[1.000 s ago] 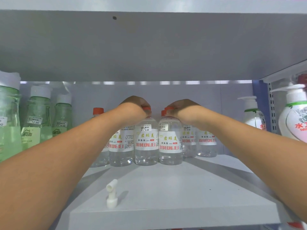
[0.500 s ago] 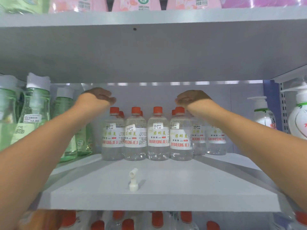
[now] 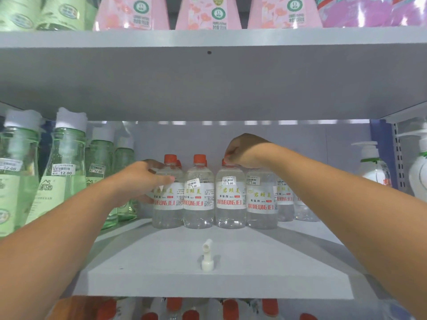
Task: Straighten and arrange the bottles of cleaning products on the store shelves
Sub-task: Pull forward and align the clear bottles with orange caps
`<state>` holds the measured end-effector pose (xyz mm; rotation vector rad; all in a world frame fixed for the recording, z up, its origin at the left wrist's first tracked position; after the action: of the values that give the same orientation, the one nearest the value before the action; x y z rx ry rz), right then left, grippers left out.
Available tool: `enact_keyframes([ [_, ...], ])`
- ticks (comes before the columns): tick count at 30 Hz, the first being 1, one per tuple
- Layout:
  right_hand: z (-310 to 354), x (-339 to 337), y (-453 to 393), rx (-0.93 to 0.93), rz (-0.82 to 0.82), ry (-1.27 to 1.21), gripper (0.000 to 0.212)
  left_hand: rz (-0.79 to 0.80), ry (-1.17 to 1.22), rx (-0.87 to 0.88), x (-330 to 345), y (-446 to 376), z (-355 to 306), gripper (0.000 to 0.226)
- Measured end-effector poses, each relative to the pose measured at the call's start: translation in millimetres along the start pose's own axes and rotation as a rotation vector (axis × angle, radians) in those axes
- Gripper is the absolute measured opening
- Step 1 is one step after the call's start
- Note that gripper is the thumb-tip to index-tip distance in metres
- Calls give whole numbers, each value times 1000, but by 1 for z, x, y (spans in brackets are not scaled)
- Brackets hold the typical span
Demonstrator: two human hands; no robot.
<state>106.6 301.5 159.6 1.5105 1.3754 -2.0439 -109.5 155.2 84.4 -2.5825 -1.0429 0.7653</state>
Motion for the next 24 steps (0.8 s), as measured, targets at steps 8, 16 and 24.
enact_keyframes([
  [8, -6, 7, 8, 24, -41, -64, 33, 7, 13, -18, 3, -3, 3, 63],
  [16, -17, 4, 54, 78, -148, -208, 57, -10, -7, -68, 0, 10, 6, 101],
  [24, -21, -11, 190, 94, -246, -630, 45, -251, 234, 228, 8, 155, -52, 77],
])
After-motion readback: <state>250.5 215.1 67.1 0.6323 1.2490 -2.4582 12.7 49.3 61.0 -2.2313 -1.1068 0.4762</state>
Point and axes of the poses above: each hand's wrist, its own y-axis away from the middle knuckle, its own x-axis out of the palm, z = x × y, the point moved 7 cm from there along -y, towards the middle knuckle, and after that the axes turned 9 degrees about y, right-handed, at the moved point
